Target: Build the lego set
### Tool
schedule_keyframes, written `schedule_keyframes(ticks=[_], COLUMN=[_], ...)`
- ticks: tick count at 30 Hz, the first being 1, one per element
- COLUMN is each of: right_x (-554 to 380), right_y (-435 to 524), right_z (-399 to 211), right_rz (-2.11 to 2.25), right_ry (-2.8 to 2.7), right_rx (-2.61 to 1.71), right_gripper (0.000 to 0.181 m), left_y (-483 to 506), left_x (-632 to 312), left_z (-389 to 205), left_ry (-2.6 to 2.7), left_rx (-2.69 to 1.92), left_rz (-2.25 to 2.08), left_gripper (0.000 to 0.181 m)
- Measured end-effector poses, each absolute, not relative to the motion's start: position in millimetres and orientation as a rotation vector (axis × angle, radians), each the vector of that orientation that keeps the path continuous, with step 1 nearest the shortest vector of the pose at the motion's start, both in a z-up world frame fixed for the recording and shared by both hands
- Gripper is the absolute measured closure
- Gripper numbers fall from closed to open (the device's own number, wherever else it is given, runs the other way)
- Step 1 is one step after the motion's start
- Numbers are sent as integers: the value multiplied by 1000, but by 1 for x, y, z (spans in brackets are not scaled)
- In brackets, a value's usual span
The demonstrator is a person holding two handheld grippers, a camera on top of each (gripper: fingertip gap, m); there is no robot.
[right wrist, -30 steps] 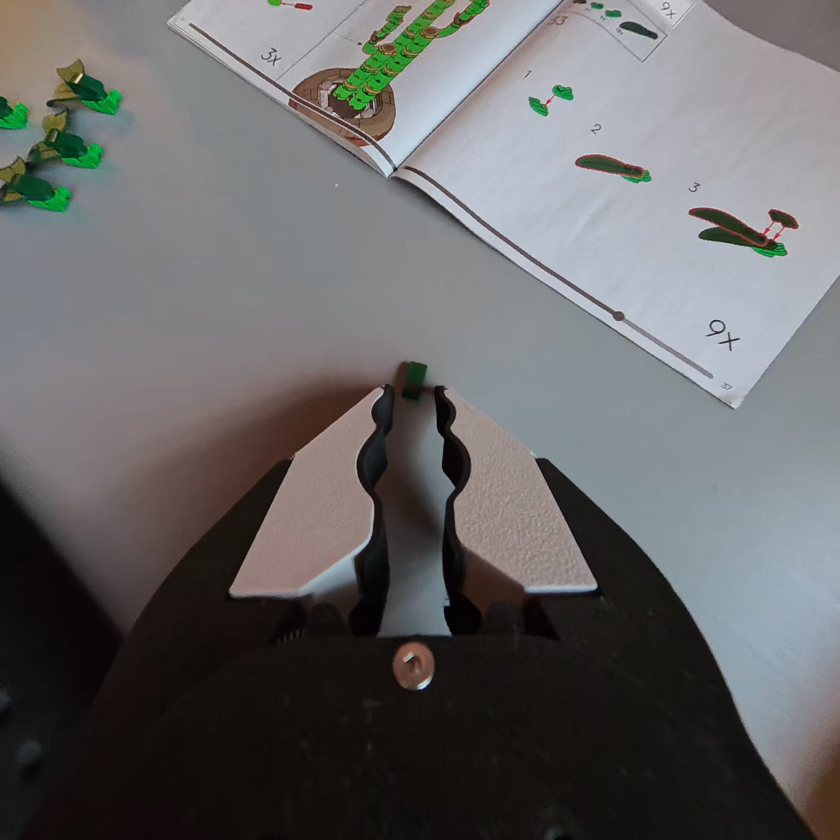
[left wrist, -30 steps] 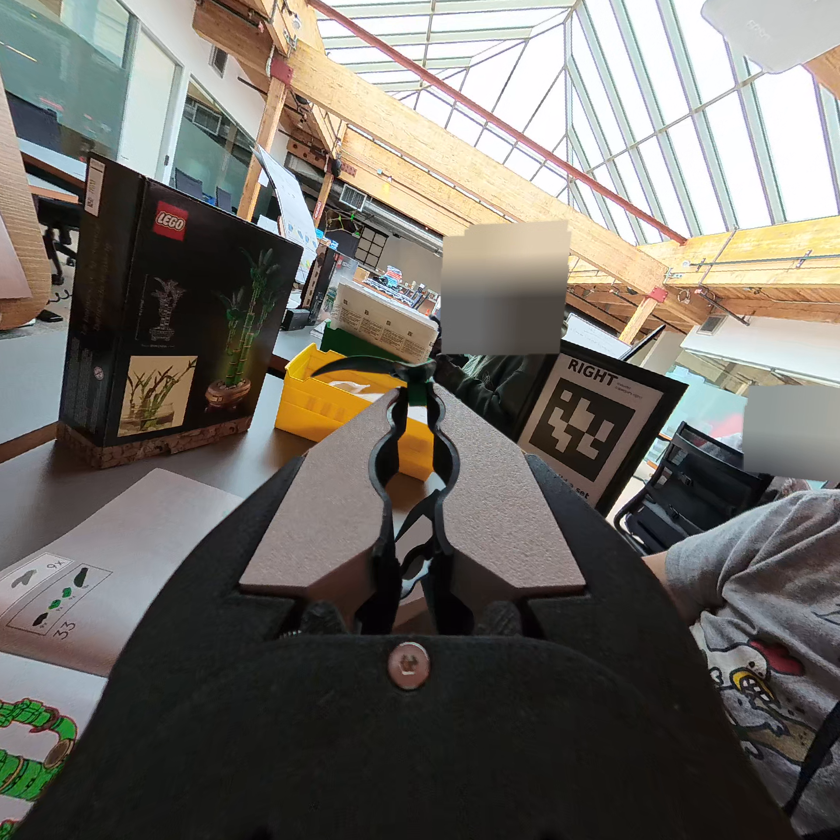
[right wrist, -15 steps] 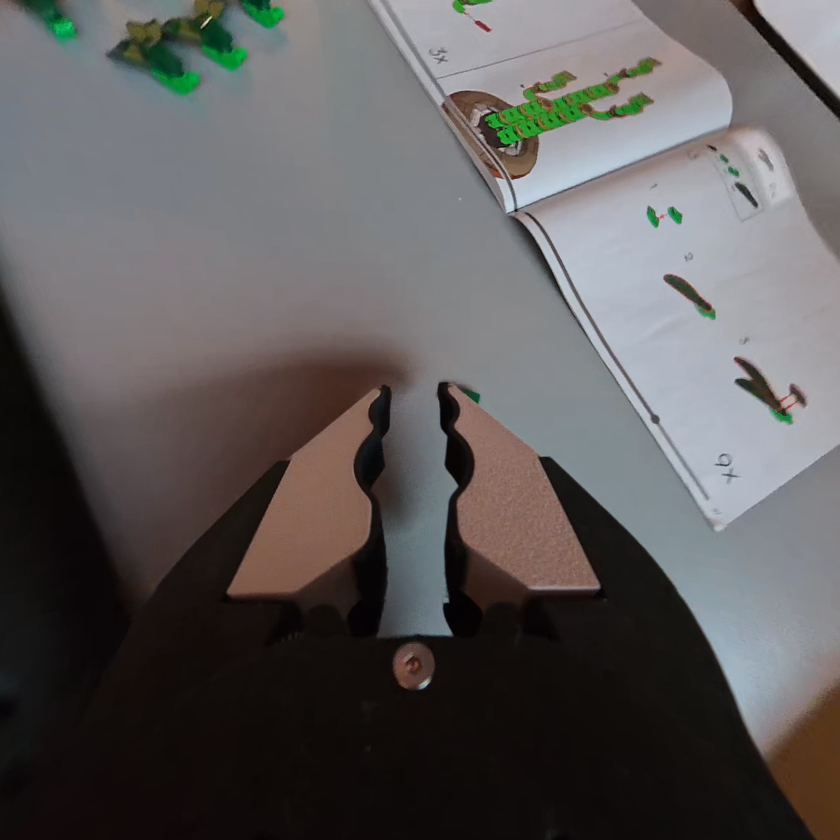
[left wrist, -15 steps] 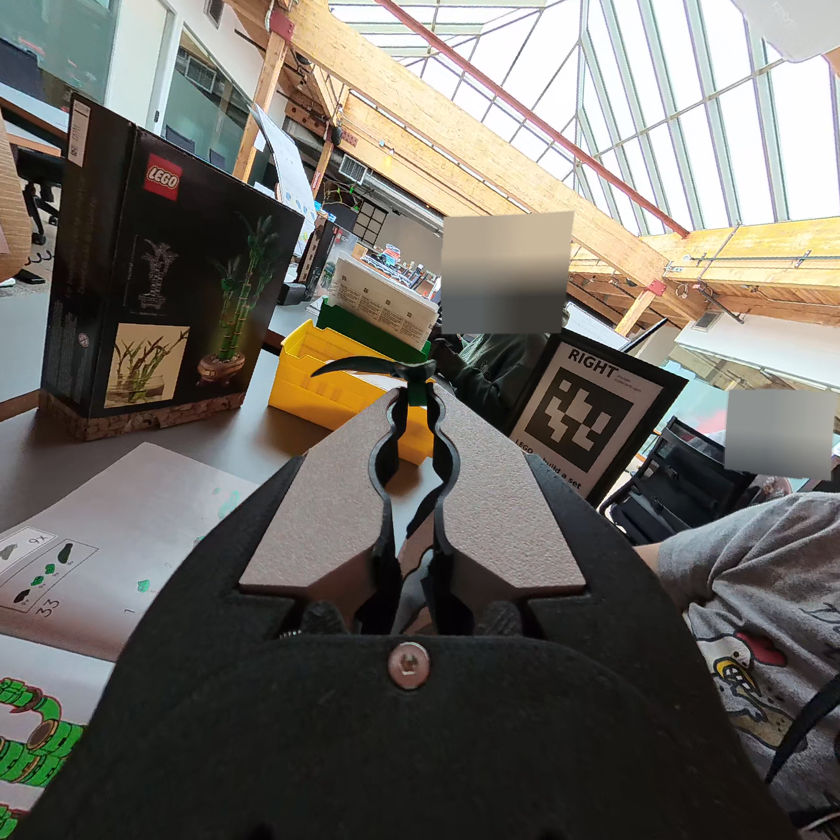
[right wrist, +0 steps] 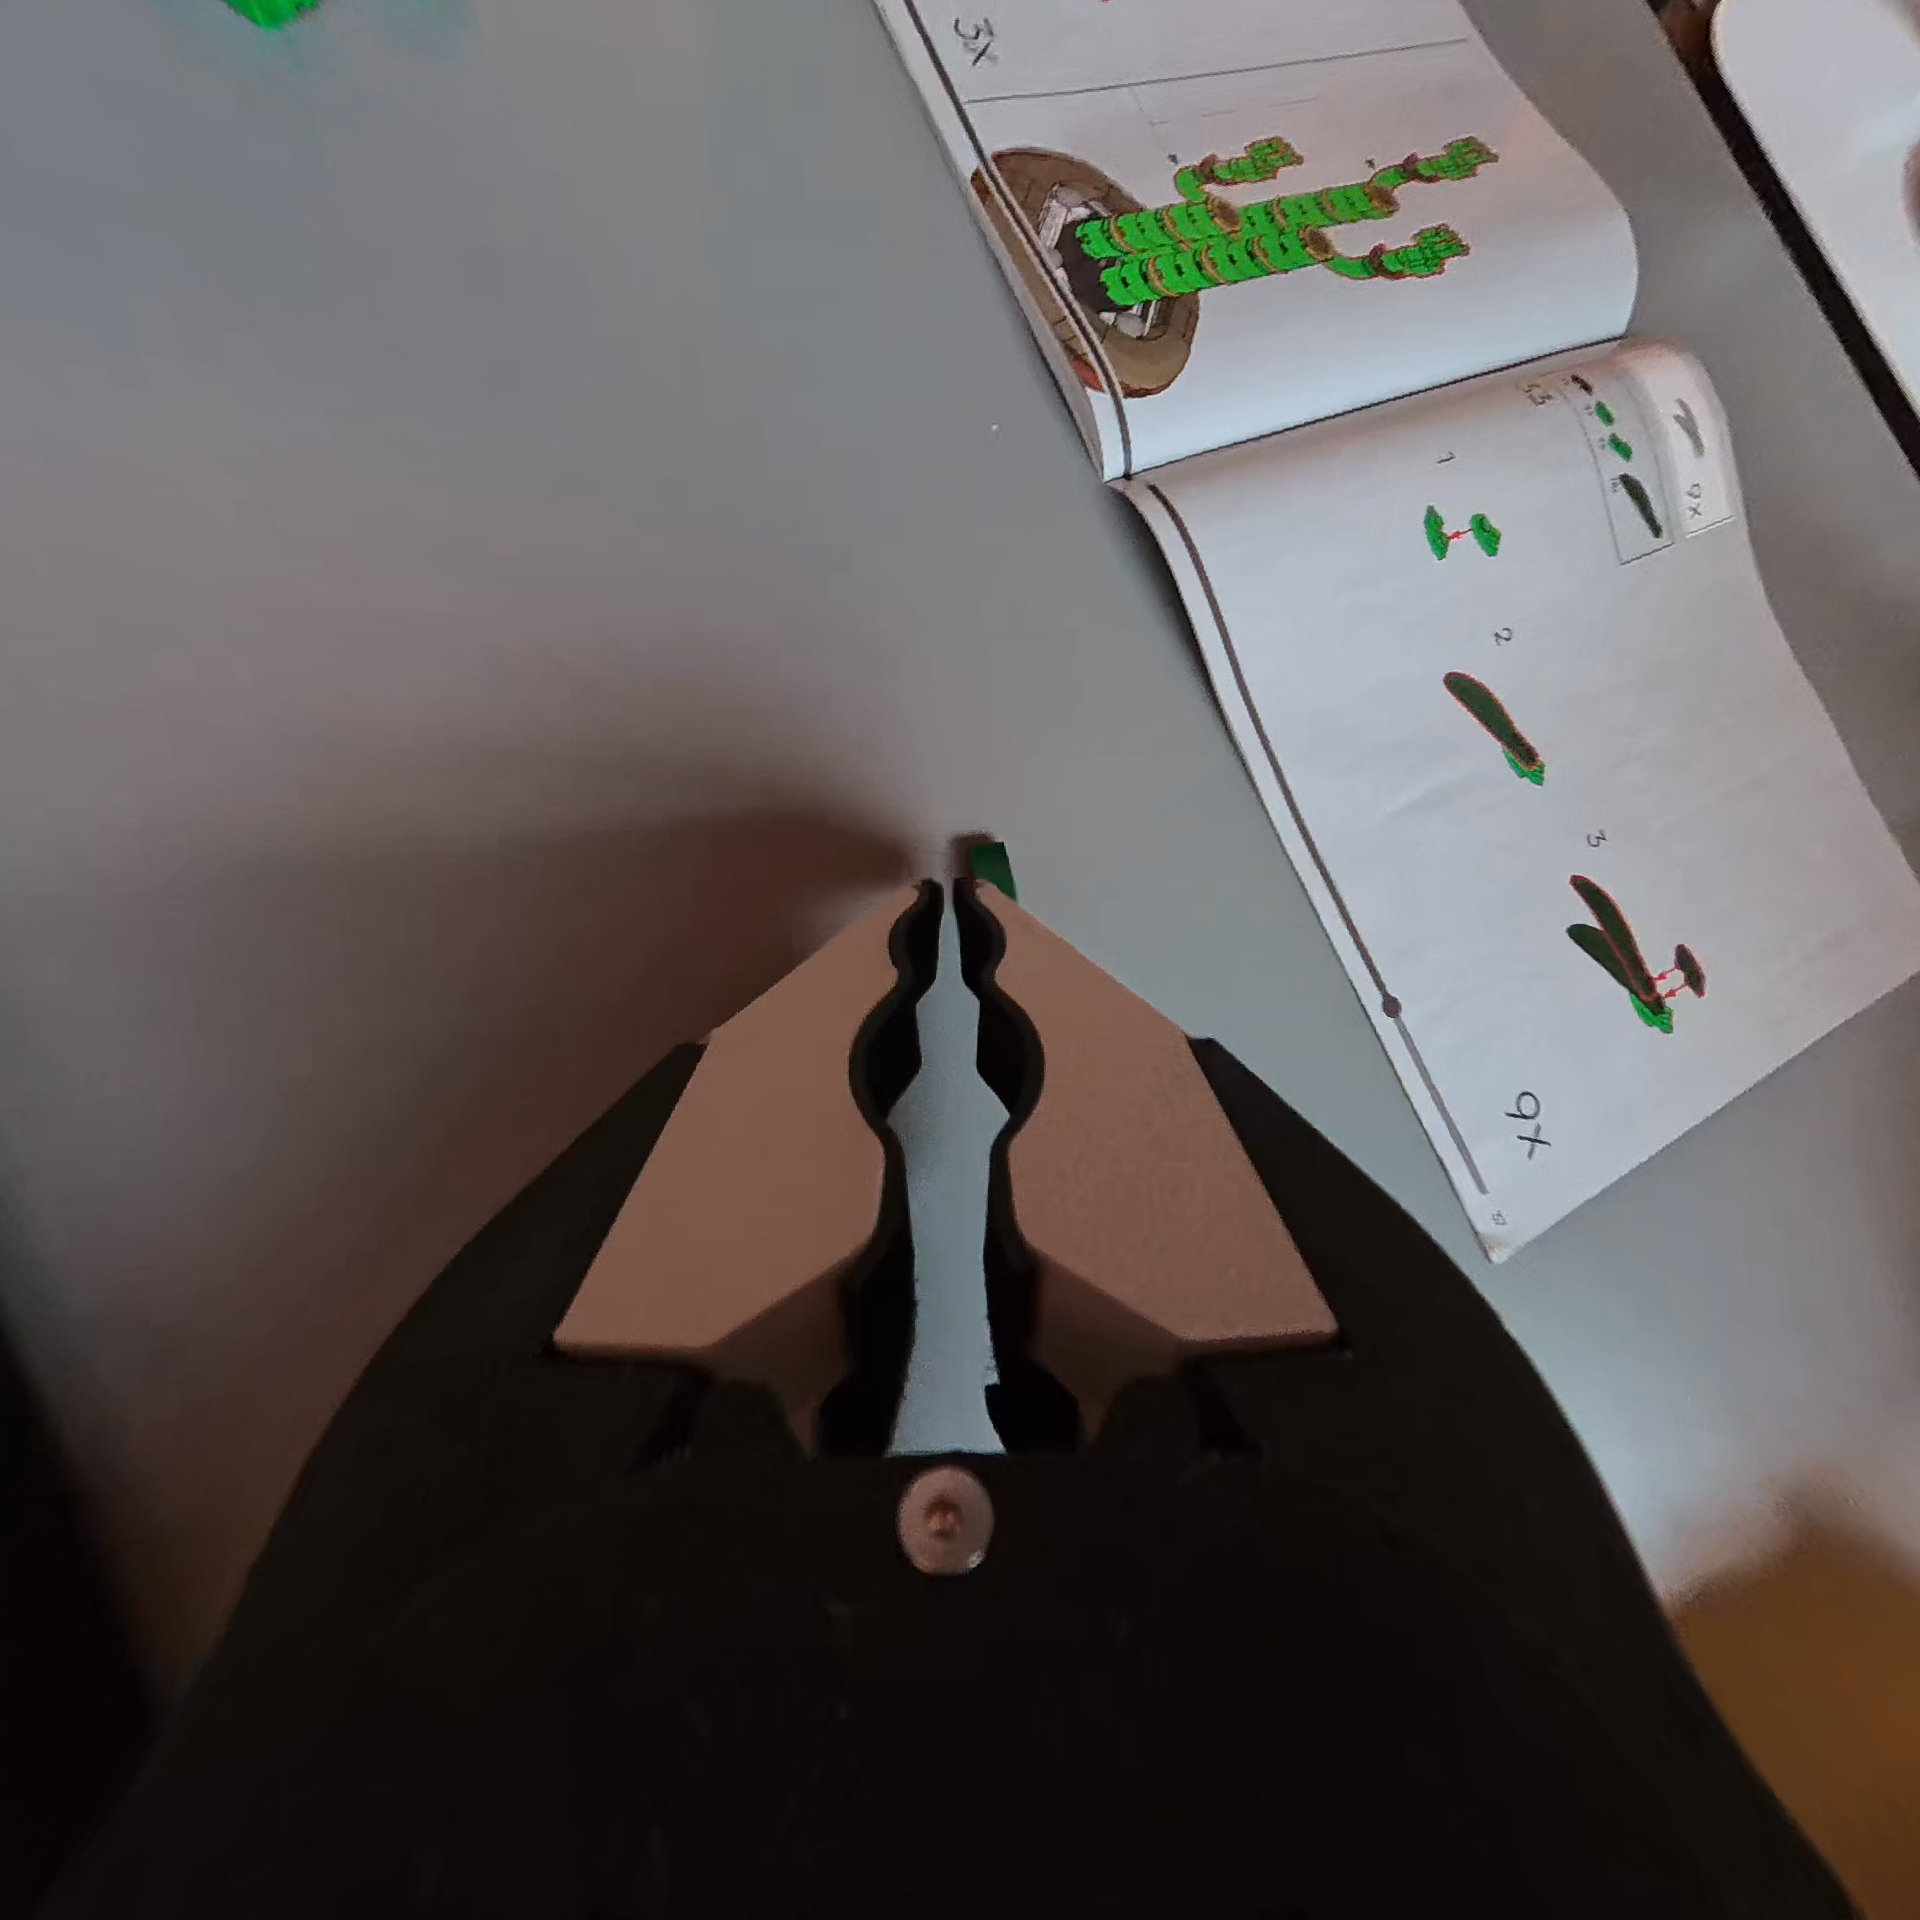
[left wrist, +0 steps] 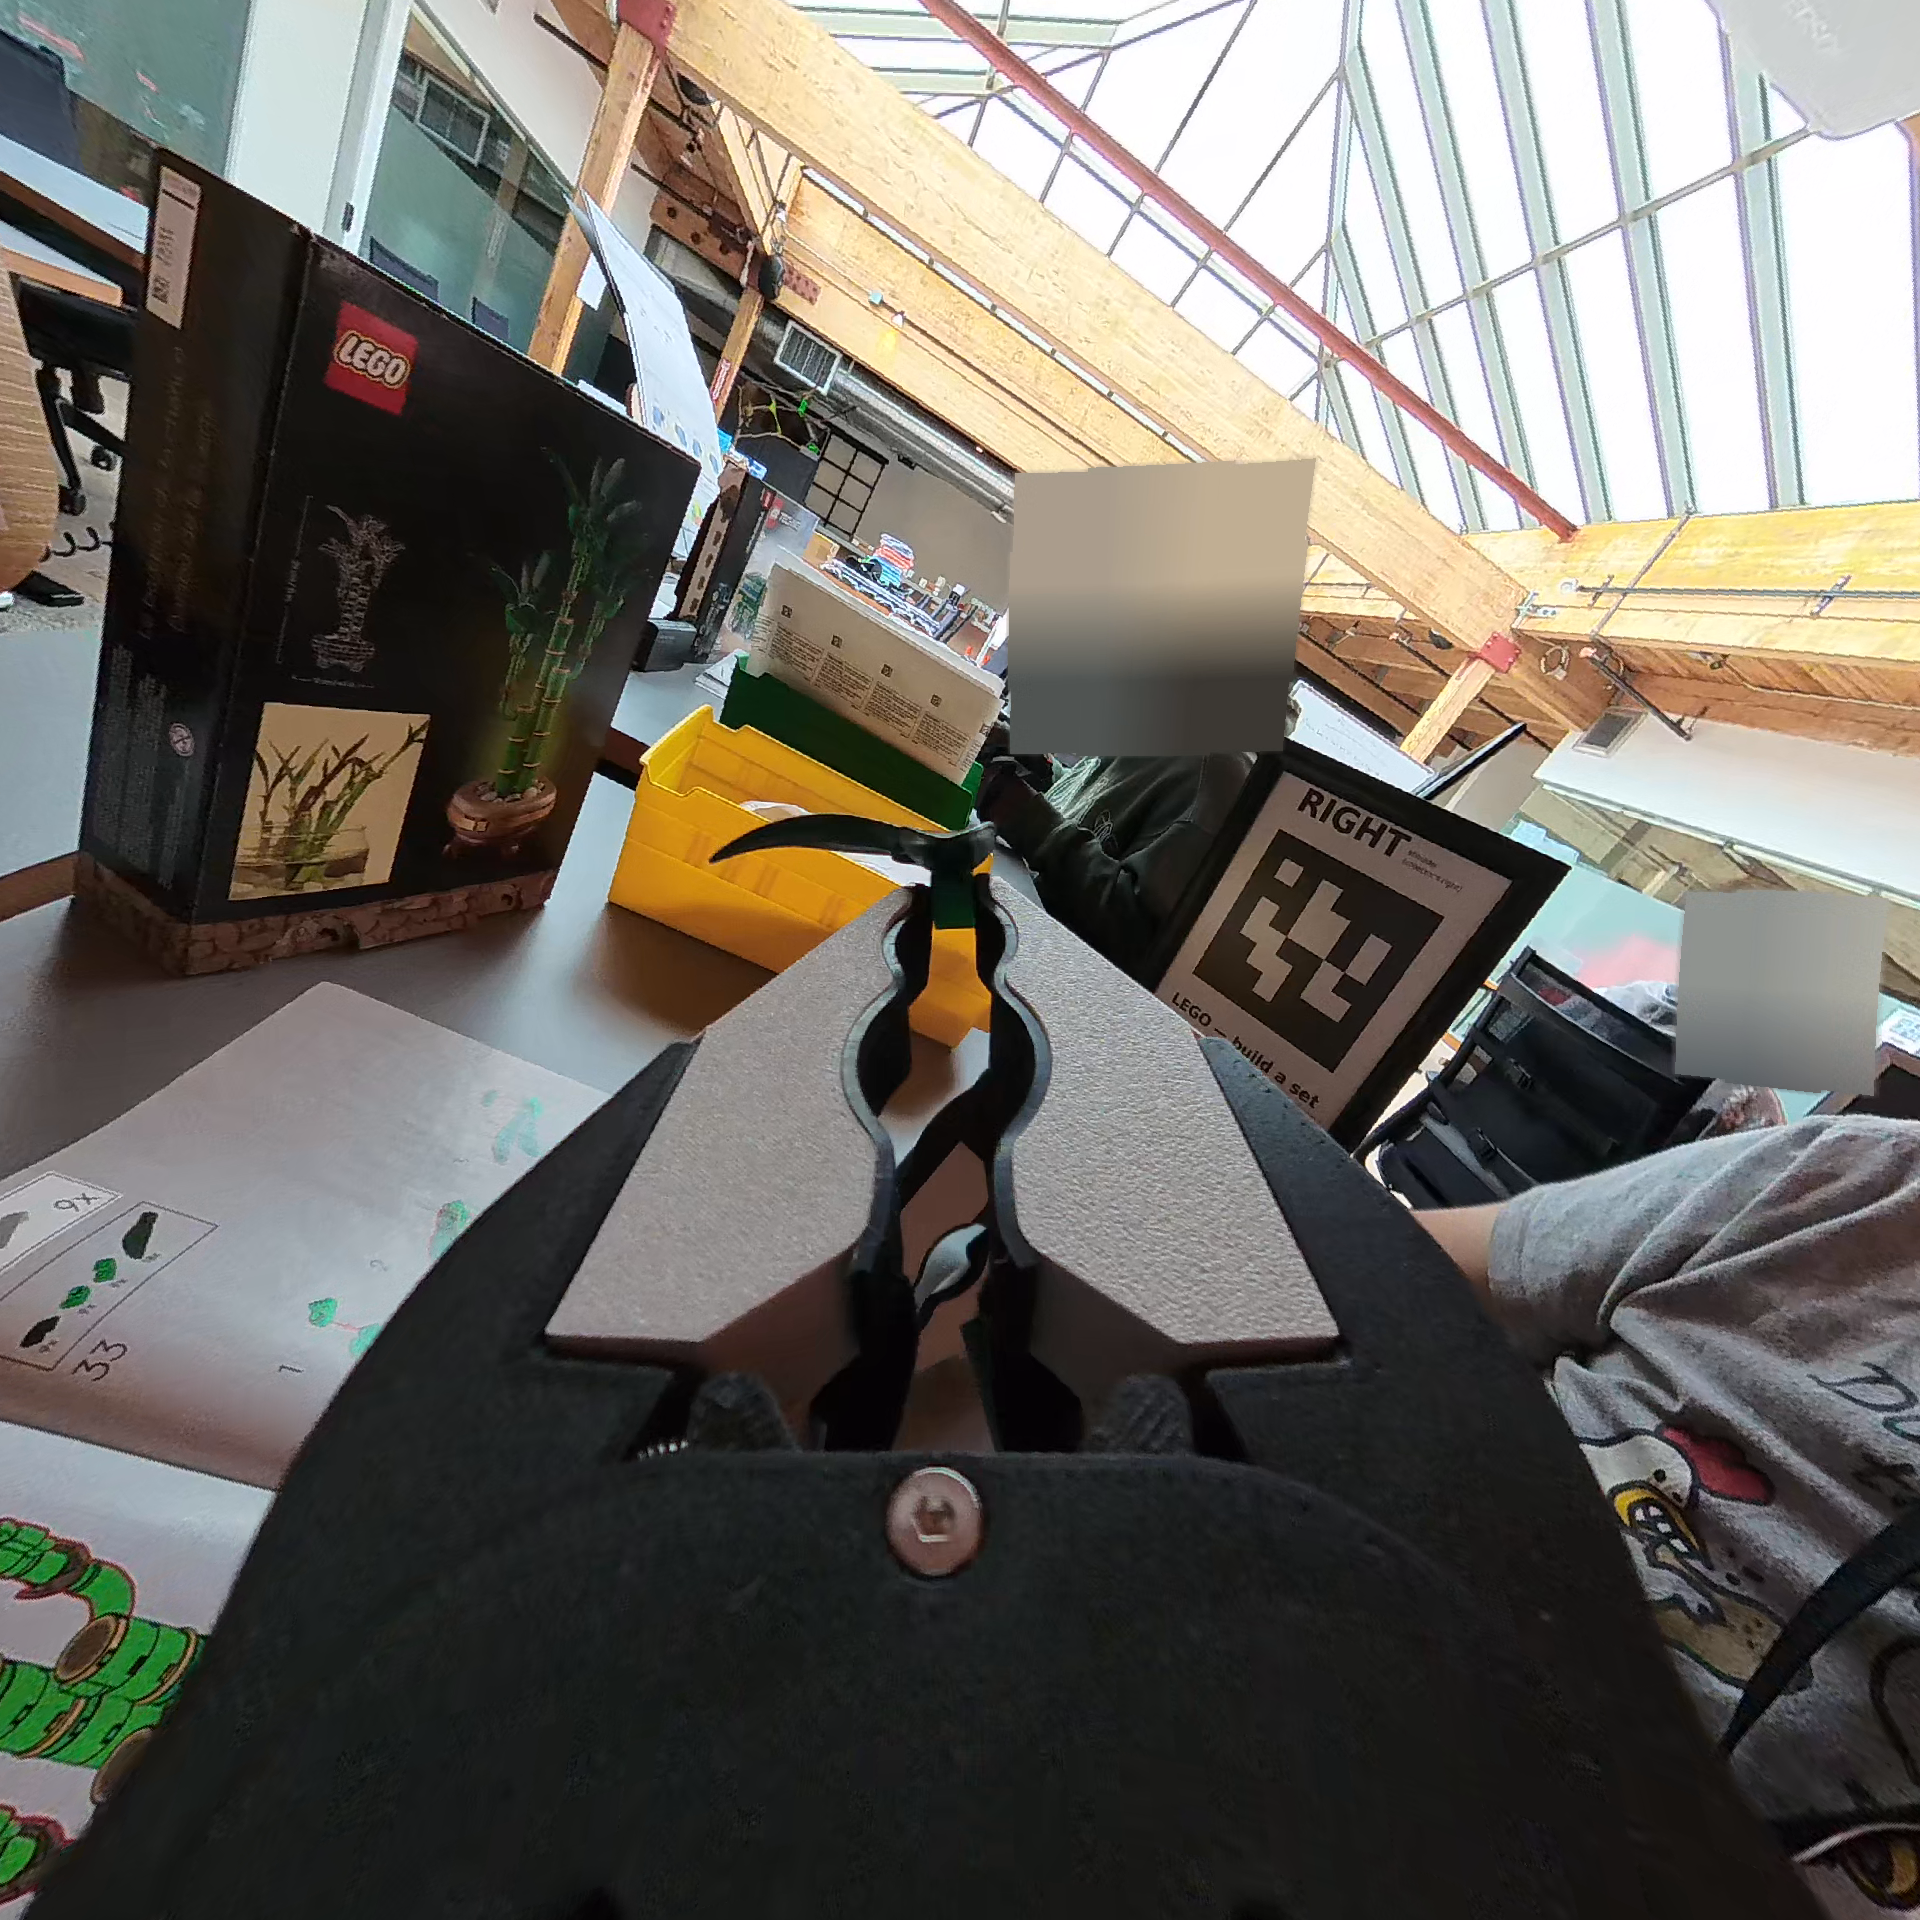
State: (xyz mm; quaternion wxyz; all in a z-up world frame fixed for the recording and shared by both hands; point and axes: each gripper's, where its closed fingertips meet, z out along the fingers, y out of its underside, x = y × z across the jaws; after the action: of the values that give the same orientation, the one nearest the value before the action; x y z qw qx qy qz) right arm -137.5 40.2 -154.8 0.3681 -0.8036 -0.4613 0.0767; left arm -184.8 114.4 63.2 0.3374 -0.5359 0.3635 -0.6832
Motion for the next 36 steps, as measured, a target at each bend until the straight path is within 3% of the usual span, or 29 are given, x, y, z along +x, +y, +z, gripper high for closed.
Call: schedule_keyframes(ticks=[8, 30, 36], right_x=[-134, -135, -137], right_y=[44, 46, 60], right_z=[-143, -162, -108], right_rz=[329, 460, 728], right_ry=[-1246, -1318, -977], right_rx=[-2002, -2164, -2059], right_gripper=[159, 175, 176], left_y=[114, 109, 114], left_x=[-184, -173, -183], left_z=[63, 47, 64], left_ry=[951, 1015, 962], left_rx=[-1404, -1479, -1345], left_rz=[-1788, -1772, -1771], left_gripper=[176, 176, 176])
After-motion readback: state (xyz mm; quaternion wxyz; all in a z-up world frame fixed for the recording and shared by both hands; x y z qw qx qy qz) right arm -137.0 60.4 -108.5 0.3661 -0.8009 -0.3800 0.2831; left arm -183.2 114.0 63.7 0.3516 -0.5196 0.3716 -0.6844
